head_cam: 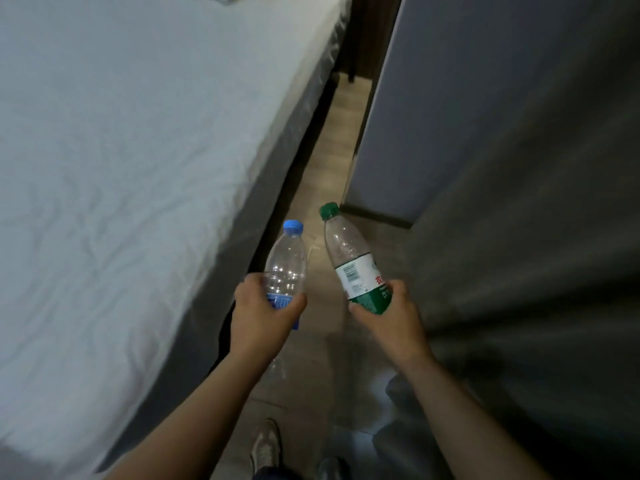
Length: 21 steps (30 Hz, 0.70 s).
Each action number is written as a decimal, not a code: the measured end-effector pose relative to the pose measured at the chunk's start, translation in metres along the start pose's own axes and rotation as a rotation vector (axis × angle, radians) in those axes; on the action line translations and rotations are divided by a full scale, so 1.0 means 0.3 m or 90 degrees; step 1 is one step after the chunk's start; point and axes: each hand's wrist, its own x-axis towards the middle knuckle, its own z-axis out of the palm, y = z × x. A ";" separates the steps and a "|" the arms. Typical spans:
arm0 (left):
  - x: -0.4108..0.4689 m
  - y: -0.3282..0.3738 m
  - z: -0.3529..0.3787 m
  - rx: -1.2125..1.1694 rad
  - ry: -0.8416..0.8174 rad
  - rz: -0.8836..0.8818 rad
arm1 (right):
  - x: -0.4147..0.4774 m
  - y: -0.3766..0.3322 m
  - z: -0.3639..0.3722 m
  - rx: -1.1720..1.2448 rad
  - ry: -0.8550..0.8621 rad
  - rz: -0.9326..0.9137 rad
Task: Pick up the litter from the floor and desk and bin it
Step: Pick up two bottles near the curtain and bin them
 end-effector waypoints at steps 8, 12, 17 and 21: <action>-0.291 0.406 -0.523 -0.085 0.137 0.139 | -0.286 -0.583 -0.325 0.134 -0.007 -0.247; -0.431 0.580 -0.829 -0.121 0.267 0.188 | -0.428 -0.876 -0.473 0.186 -0.063 -0.384; -0.638 0.687 -1.196 -0.141 0.373 0.261 | -0.663 -1.227 -0.540 0.253 -0.135 -0.565; -0.802 0.702 -1.485 -0.146 0.463 0.316 | -0.898 -1.456 -0.488 0.311 -0.199 -0.691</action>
